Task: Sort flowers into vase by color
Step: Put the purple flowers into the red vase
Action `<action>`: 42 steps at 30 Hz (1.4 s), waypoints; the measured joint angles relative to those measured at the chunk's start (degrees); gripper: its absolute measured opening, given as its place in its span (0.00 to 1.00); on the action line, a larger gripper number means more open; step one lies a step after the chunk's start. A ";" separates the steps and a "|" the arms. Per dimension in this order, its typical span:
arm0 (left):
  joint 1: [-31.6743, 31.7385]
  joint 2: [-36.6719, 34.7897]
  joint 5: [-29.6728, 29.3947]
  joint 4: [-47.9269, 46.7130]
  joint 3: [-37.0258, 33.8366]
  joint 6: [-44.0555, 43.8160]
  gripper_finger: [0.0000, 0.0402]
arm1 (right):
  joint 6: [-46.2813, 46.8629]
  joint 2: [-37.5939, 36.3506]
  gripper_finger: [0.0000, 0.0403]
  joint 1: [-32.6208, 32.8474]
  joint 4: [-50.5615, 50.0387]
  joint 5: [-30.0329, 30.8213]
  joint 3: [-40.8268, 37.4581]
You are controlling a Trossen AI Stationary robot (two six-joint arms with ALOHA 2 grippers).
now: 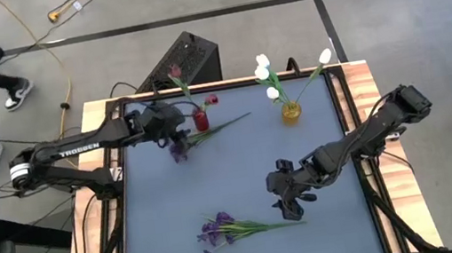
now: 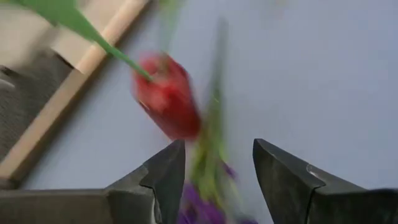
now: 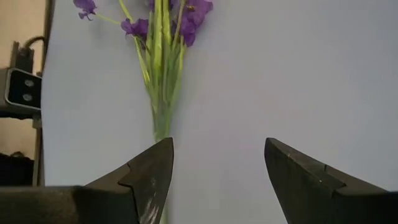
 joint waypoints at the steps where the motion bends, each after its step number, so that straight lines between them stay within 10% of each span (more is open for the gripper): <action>1: -0.02 -0.34 2.06 -2.84 0.51 -0.17 0.44 | 0.44 0.36 0.69 0.19 0.81 -0.44 0.00; 10: -5.99 -7.85 10.28 -16.19 -1.36 -5.62 0.44 | 2.05 10.72 0.69 4.55 8.69 -2.14 2.96; 25: -25.36 -17.19 10.21 2.53 -16.39 -18.68 0.44 | 13.97 29.02 0.65 8.06 1.88 0.19 14.60; 38: -31.75 -17.25 10.09 4.03 -16.76 -20.05 0.44 | 22.06 31.59 0.07 9.47 -5.04 6.05 19.61; 42: -32.26 -18.07 9.22 4.45 -16.76 -19.51 0.44 | 20.92 27.11 0.07 6.88 -6.43 4.69 19.69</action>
